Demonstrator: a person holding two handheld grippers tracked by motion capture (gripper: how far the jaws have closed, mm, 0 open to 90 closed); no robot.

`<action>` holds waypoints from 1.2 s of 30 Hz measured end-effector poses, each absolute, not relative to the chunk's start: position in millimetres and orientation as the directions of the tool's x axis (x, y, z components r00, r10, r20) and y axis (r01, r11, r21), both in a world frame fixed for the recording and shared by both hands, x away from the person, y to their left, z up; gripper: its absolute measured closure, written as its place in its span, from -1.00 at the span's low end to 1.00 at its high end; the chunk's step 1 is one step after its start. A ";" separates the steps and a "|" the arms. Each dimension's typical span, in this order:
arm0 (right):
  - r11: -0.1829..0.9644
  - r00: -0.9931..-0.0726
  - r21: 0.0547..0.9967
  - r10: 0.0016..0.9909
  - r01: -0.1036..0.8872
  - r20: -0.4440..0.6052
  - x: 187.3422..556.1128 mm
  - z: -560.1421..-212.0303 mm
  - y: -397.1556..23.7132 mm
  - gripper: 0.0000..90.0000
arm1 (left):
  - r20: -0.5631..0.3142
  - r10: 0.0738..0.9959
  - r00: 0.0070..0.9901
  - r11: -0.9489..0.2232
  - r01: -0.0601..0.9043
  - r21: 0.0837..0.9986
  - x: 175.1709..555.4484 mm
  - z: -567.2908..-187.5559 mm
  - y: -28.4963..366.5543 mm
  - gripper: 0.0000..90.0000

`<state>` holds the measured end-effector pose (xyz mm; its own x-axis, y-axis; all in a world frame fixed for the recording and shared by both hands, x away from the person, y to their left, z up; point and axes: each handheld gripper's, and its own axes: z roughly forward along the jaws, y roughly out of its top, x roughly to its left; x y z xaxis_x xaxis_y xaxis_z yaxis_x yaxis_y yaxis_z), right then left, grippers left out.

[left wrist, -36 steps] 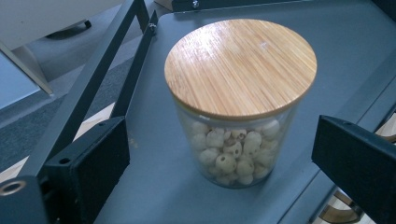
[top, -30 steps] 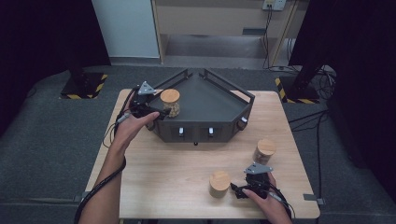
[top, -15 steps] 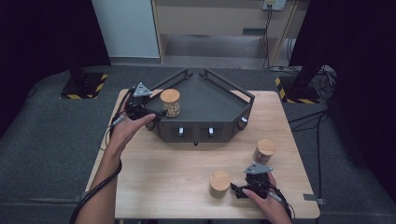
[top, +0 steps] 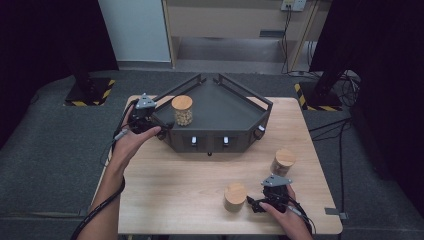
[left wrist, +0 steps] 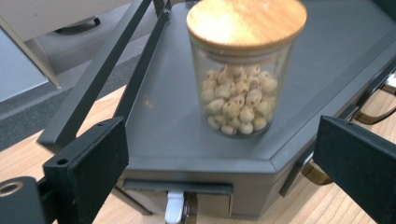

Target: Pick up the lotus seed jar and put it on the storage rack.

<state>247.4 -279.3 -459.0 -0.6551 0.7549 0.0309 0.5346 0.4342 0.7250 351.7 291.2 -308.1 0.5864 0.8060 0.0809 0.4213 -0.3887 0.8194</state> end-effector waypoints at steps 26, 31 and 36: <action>0.434 -0.655 0.725 0.755 0.535 0.031 247.4 -459.0 -279.3 -0.99 | 0.113 0.798 0.592 -0.398 0.378 0.836 325.8 -311.3 293.4 -0.94; 0.434 -0.655 0.725 0.755 0.535 0.031 247.4 -459.0 -279.3 -0.99 | 0.110 0.801 0.589 -0.397 0.384 0.834 318.0 -312.8 300.2 -0.94; 0.434 -0.655 0.725 0.755 0.535 0.031 247.4 -459.0 -279.3 -0.99 | 0.109 0.808 0.579 -0.391 0.388 0.835 310.8 -314.4 306.4 -0.94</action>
